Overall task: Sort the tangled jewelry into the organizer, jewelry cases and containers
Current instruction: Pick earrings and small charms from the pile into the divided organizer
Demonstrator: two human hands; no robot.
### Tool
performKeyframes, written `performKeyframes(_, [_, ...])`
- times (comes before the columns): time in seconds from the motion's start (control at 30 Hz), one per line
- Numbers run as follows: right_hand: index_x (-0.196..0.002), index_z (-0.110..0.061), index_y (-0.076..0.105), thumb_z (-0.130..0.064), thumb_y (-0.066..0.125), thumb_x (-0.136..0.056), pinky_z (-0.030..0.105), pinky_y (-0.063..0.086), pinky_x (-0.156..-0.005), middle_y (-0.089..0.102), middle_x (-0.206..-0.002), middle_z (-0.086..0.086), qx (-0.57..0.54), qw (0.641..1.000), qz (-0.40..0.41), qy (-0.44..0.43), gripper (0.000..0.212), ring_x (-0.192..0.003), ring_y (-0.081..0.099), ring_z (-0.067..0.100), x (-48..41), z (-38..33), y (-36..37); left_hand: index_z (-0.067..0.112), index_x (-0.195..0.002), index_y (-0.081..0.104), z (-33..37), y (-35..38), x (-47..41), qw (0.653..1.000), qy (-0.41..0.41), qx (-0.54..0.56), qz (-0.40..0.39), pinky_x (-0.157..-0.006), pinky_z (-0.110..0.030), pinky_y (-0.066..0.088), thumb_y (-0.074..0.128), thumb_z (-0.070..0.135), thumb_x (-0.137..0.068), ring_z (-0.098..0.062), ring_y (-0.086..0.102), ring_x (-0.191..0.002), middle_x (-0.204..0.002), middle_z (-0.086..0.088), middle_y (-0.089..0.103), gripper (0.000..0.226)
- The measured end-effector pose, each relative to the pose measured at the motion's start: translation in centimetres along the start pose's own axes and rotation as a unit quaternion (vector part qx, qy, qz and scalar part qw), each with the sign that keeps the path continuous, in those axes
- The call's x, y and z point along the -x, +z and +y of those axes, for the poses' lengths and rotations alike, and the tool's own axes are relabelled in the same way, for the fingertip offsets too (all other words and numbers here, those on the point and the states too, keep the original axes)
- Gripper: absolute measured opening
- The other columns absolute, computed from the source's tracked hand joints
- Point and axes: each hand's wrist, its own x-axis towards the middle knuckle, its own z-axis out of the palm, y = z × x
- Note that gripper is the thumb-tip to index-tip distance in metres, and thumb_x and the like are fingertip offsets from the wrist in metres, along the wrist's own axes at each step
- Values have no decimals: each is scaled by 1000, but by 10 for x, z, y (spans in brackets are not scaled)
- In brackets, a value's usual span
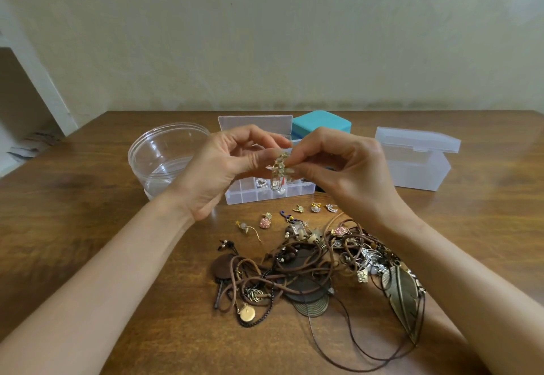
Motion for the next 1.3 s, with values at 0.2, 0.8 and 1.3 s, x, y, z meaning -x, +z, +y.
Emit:
performKeyframes(0.2, [-85,-11,69,-6,72,-77,36,59,-74,70,-85,10,3,1000,9,-7,9,-81,69,18,0,-1,-1,14,-72,63,-1,-1,1,1000,-12,-7,4,-65,-19,53,63,17,-70,-7,64,-80,-91,4,72,4])
performKeyframes(0.8, [-68,-5,68,1,73,-66,20,53,-66,68,-71,4,-197,975,16,103,8,-67,65,13,-5,-8,-11,10,-79,56,7,-10,0,991,58,-117,-39,-75,-12,45,57,17,-81,3,56,-91,-104,7,61,7])
performKeyframes(1.3, [-68,-8,69,-3,54,-75,29,58,-64,71,-87,11,-432,868,-46,238,16,-71,70,22,-9,-7,-10,13,-81,57,4,-2,0,985,94,-137,-42,-80,-14,45,53,16,-84,-2,55,-96,-108,1,56,5])
